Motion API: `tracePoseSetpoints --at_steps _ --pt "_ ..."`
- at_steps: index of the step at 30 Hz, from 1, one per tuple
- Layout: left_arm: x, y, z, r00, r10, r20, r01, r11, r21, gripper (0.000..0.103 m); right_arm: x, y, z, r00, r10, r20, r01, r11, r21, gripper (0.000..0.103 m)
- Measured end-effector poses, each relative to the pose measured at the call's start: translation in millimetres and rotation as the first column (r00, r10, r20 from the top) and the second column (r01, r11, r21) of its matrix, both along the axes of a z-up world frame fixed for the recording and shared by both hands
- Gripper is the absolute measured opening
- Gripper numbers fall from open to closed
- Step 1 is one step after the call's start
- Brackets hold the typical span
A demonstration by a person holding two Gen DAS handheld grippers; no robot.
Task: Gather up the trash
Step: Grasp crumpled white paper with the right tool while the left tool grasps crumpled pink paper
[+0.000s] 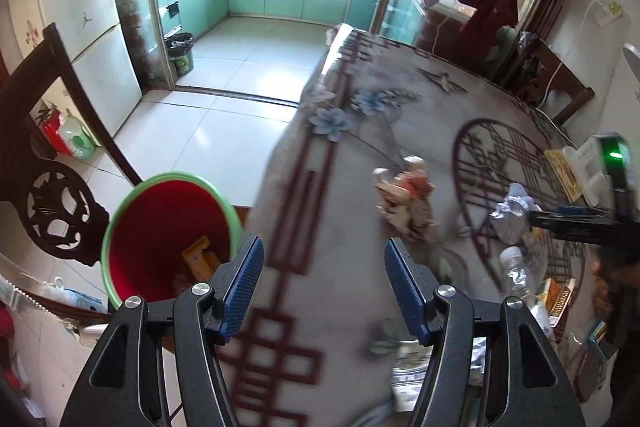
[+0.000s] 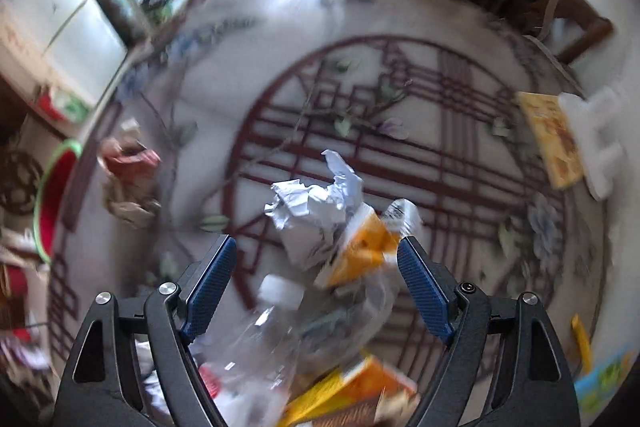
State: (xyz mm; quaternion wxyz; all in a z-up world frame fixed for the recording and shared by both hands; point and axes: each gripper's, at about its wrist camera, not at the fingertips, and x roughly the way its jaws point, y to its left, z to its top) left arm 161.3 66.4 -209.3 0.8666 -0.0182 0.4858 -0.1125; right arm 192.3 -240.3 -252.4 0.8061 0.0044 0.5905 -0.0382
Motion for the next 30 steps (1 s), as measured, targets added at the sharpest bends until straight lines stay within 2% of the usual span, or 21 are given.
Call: tracePoseSetpoints --at_steps 2,3,4,6,7,9,11,20,28,29,30 --pt "-0.6 -16.2 -1.6 1.000 -0.006 -0.010 0.006 1.000 0.016 0.062 9.4 -3.8 -18.1 0.999 0.039 -0.037 -0.040 0.999 -0.012 0.082" --pt "-0.5 -21.3 -3.1 1.000 -0.008 -0.014 0.008 1.000 0.021 0.062 13.4 -5.8 -25.2 0.997 0.051 -0.051 -0.052 0.998 -0.019 0.078" --pt "0.0 -26.2 -4.1 1.000 -0.011 -0.018 0.011 1.000 0.025 0.062 16.6 -6.5 -31.3 0.996 0.062 -0.061 -0.064 0.998 -0.025 0.061" --pt "2.9 -40.2 -7.2 0.999 -0.013 -0.032 0.014 0.999 0.034 0.062 18.9 -5.0 -31.5 0.994 0.098 -0.043 -0.100 0.995 -0.029 0.055" --pt "5.1 -43.8 -9.0 0.999 -0.014 -0.039 0.015 0.999 0.034 0.062 18.6 -3.6 -28.3 0.993 0.115 -0.036 -0.117 0.992 -0.039 0.045" --pt "11.3 -54.1 -14.1 0.998 -0.012 -0.058 0.013 1.000 0.028 0.062 17.1 -3.4 -20.7 0.991 0.130 -0.012 -0.130 0.991 -0.038 0.035" --pt "20.4 -66.1 -20.6 0.997 -0.013 -0.077 0.015 1.000 0.021 0.062 11.9 -6.6 -8.1 0.992 0.122 0.032 -0.122 0.993 -0.003 0.032" --pt "66.0 -100.0 -59.7 0.991 0.009 -0.135 -0.006 1.000 0.019 0.062 -17.1 -6.8 45.3 0.978 0.013 0.207 -0.046 0.987 0.154 0.032" --pt "93.8 -121.1 -95.7 0.982 -0.003 -0.188 0.009 1.000 0.029 0.061 -14.6 -5.9 44.4 0.977 -0.021 0.212 -0.024 0.978 0.207 0.032" --pt "94.7 -121.8 -98.0 0.982 -0.006 -0.189 0.009 1.000 0.017 0.058 -15.2 -5.5 44.6 0.977 -0.023 0.213 -0.022 0.978 0.209 0.032" --pt "95.2 -122.1 -99.4 0.982 -0.014 -0.191 0.015 1.000 0.006 0.037 -15.5 -5.0 44.6 0.977 -0.024 0.212 -0.022 0.977 0.211 0.032"
